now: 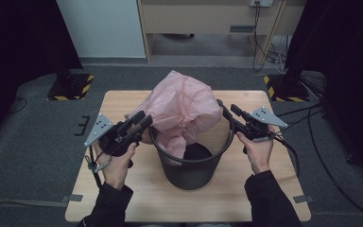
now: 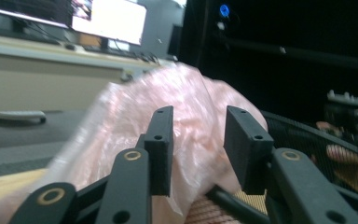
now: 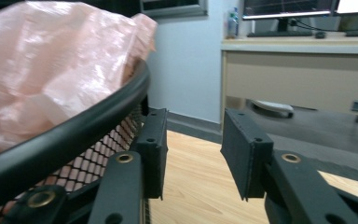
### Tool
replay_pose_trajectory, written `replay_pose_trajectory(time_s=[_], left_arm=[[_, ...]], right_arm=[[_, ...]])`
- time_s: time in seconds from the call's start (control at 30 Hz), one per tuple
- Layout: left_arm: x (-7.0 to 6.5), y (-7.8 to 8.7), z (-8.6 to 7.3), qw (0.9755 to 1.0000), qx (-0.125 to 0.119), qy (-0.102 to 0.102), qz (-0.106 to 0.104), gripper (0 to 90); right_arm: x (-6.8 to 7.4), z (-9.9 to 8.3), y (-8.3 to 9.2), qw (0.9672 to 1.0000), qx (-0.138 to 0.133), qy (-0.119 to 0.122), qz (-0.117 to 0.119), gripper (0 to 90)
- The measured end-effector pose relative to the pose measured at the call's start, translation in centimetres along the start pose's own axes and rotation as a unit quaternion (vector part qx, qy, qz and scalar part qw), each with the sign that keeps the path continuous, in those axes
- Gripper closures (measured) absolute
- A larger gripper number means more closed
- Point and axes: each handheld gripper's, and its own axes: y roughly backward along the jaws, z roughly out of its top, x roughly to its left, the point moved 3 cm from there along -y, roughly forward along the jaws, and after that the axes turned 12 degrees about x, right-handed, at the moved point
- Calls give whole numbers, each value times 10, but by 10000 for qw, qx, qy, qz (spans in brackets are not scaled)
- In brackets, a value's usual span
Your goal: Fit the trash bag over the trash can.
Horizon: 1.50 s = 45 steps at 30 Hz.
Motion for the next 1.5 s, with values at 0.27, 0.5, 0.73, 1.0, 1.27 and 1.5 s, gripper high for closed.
replay_pose_trajectory(time_s=[0.27,0.5,0.73,1.0,1.27,1.5], left_arm=[[25,35,-7,9988,-188,146,424,480],[45,46,-29,9986,8,224,482,420],[47,36,-48,9990,303,166,270,406],[57,24,-50,9989,315,219,251,383],[53,15,-49,9992,271,259,-123,586],[52,20,-44,9996,130,266,-43,857]], right_arm=[[-13,8,15,9998,-152,-72,-141,513],[-20,6,25,9997,-127,-125,-176,444],[-24,10,33,9995,-201,-165,-190,421],[-25,8,33,9997,-132,-153,-159,409],[-24,13,35,9996,-187,-134,-139,410],[-24,18,39,9995,-273,-137,-126,416]])
